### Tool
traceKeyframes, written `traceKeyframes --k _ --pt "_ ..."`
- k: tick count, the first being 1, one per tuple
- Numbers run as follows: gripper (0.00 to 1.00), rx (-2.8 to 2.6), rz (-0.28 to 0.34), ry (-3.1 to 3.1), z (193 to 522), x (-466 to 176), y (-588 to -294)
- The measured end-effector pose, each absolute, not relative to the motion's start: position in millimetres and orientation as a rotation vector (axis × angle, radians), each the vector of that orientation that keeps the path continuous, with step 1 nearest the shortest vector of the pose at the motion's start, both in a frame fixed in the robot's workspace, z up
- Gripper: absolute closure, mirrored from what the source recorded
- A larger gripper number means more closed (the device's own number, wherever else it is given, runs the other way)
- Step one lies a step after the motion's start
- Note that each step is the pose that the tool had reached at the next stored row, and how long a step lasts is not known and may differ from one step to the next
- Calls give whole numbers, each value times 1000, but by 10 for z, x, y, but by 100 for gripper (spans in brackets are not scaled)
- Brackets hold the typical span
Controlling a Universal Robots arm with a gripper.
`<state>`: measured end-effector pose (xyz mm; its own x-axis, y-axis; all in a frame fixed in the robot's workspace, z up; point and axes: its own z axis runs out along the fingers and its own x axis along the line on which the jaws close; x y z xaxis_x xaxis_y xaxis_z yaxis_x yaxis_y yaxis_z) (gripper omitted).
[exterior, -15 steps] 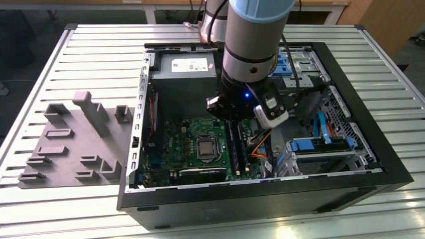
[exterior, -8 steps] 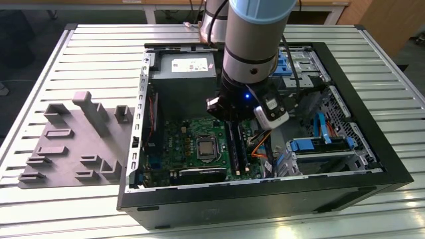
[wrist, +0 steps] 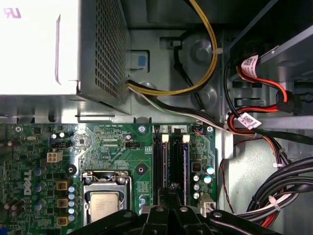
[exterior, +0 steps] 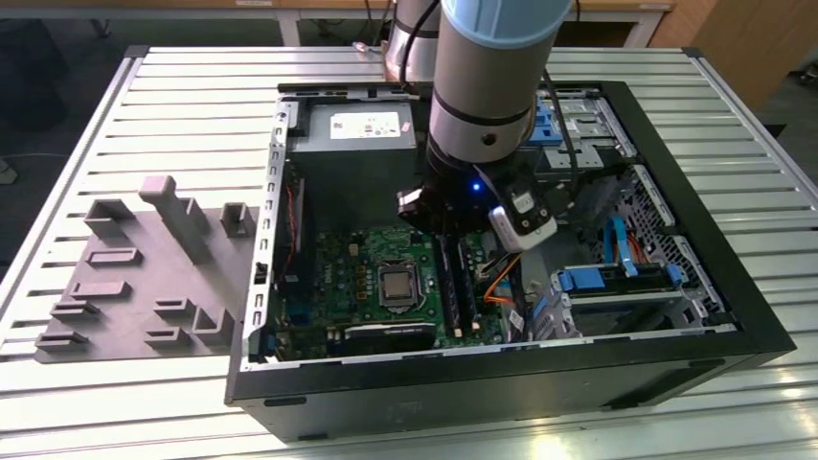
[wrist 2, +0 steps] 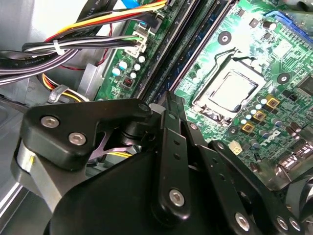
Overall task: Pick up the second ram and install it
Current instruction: 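Press down the second ram until it locks into place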
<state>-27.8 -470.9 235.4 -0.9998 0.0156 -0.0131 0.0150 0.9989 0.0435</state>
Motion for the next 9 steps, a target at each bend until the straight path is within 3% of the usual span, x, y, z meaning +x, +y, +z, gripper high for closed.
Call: traceKeyframes --k 9 --pt "89 24 68 3127 2353 -278 -4752"
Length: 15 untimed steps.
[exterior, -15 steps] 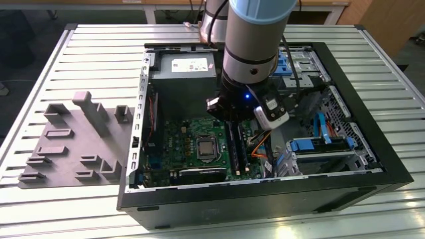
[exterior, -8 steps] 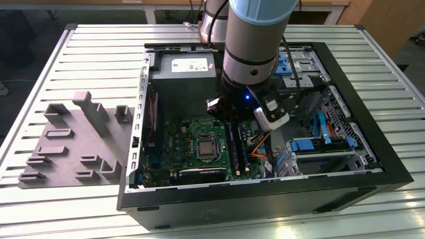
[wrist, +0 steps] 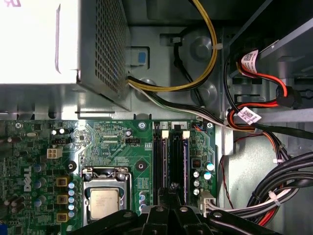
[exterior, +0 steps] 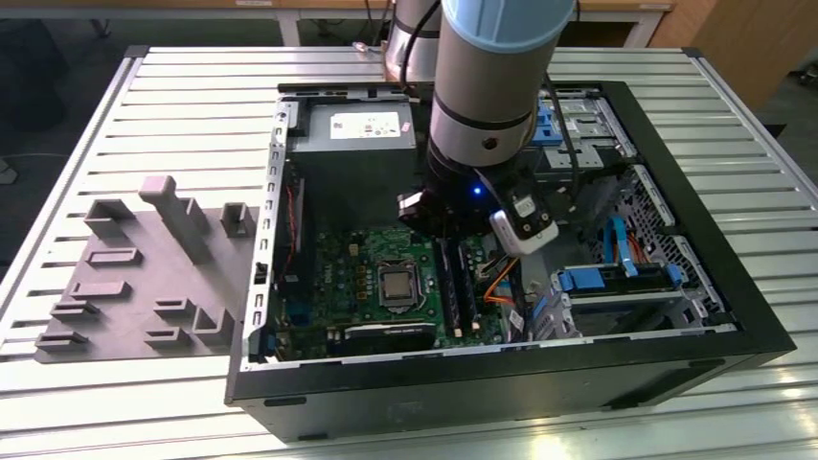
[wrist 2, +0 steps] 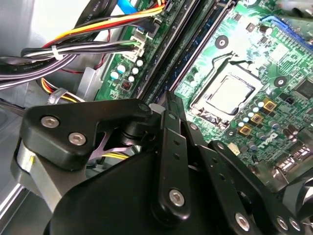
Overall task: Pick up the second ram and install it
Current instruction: 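Press down the second ram until it locks into place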
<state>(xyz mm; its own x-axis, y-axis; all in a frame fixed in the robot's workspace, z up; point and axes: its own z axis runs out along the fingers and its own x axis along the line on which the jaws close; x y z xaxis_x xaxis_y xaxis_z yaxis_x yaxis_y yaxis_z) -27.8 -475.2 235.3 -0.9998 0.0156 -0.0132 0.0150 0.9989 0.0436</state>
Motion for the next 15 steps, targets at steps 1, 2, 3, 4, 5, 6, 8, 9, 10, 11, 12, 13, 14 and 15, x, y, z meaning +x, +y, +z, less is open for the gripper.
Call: traceKeyframes --k 1,2,3,4,5,6,8,9,10,11,12,13,14,15 --pt "89 24 68 3127 2353 -278 -4757" --pt "89 24 68 3127 2353 -278 -4761" --pt "89 24 68 3127 2353 -278 -4766" --pt "89 24 68 3127 2353 -278 -4769" --pt "89 24 68 3127 2353 -278 -4773" --pt "89 24 68 3127 2353 -278 -4776" --pt "89 24 68 3127 2353 -278 -4781" --pt "89 24 68 3127 2353 -278 -4787" --pt "89 24 68 3127 2353 -278 -4790" --pt "89 24 68 3127 2353 -278 -4791" --pt "89 24 68 3127 2353 -278 -4793" --pt "89 24 68 3127 2353 -278 -4795" --pt "89 24 68 3127 2353 -278 -4797" --pt "89 24 68 3127 2353 -278 -4799"
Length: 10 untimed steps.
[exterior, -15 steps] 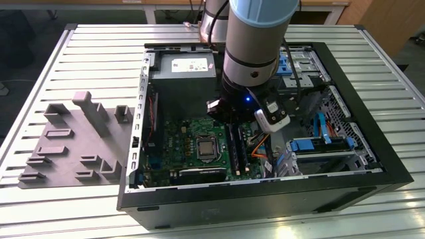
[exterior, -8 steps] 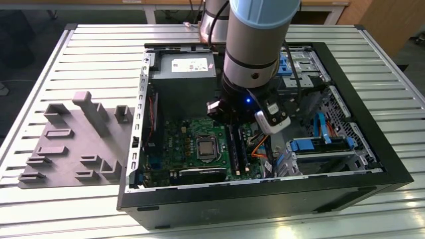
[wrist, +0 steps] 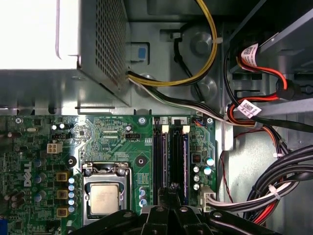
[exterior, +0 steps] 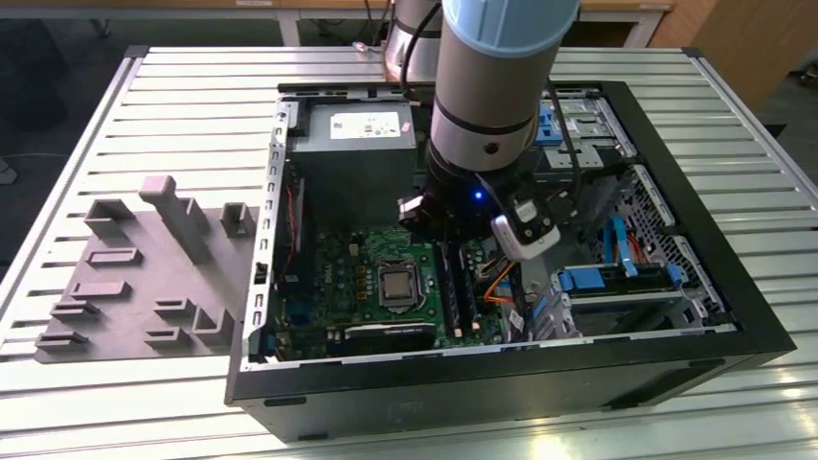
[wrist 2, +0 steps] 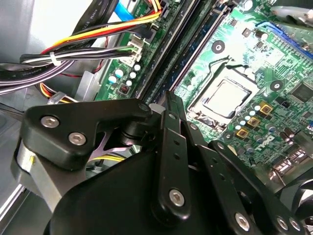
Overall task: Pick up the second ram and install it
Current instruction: 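Press down the second ram until it locks into place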
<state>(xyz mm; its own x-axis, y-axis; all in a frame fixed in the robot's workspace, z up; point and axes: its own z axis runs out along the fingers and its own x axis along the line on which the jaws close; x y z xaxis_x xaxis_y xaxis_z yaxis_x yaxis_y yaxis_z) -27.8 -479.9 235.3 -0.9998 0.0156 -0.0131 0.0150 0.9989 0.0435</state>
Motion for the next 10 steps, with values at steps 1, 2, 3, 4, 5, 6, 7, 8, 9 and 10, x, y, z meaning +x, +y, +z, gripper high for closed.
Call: traceKeyframes --k 1,2,3,4,5,6,7,8,9,10 --pt "89 24 68 3127 2353 -278 -4802" --pt "89 24 68 3127 2353 -278 -4805" --pt "89 24 68 3127 2353 -278 -4807" --pt "89 24 68 3127 2353 -278 -4810" --pt "89 24 68 3127 2353 -278 -4813" --pt "89 24 68 3127 2353 -278 -4816" --pt "89 24 68 3127 2353 -278 -4819" --pt "89 24 68 3127 2353 -278 -4823" --pt "89 24 68 3127 2353 -278 -4826" --pt "89 24 68 3127 2353 -278 -4830"
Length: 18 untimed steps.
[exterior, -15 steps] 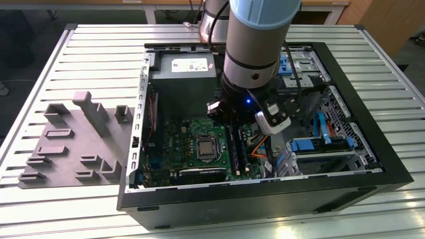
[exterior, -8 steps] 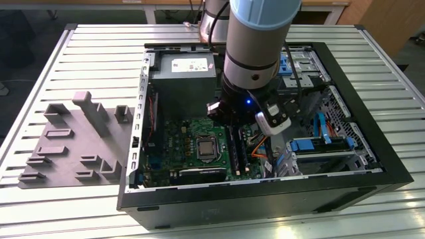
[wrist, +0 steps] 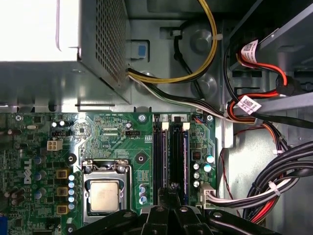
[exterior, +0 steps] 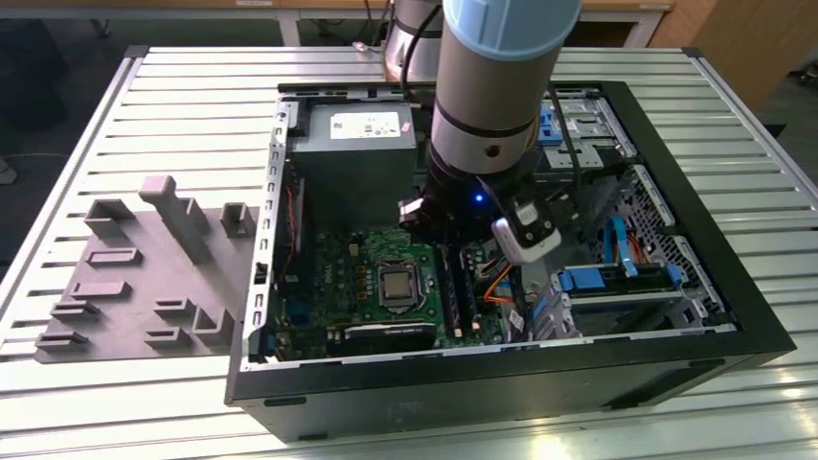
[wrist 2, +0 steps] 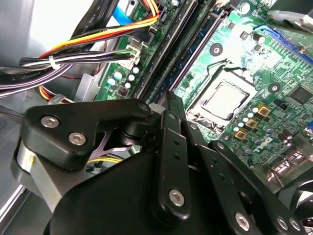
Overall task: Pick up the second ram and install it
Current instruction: 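Press down the second ram until it locks into place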
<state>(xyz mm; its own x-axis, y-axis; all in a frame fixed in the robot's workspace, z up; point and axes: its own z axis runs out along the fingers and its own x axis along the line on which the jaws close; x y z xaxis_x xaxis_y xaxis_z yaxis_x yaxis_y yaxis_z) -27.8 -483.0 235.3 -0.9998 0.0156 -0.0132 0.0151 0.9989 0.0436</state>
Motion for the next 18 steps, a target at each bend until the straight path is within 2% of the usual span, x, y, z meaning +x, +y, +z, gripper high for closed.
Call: traceKeyframes --k 18 --pt "89 24 68 3127 2353 -278 -4897"
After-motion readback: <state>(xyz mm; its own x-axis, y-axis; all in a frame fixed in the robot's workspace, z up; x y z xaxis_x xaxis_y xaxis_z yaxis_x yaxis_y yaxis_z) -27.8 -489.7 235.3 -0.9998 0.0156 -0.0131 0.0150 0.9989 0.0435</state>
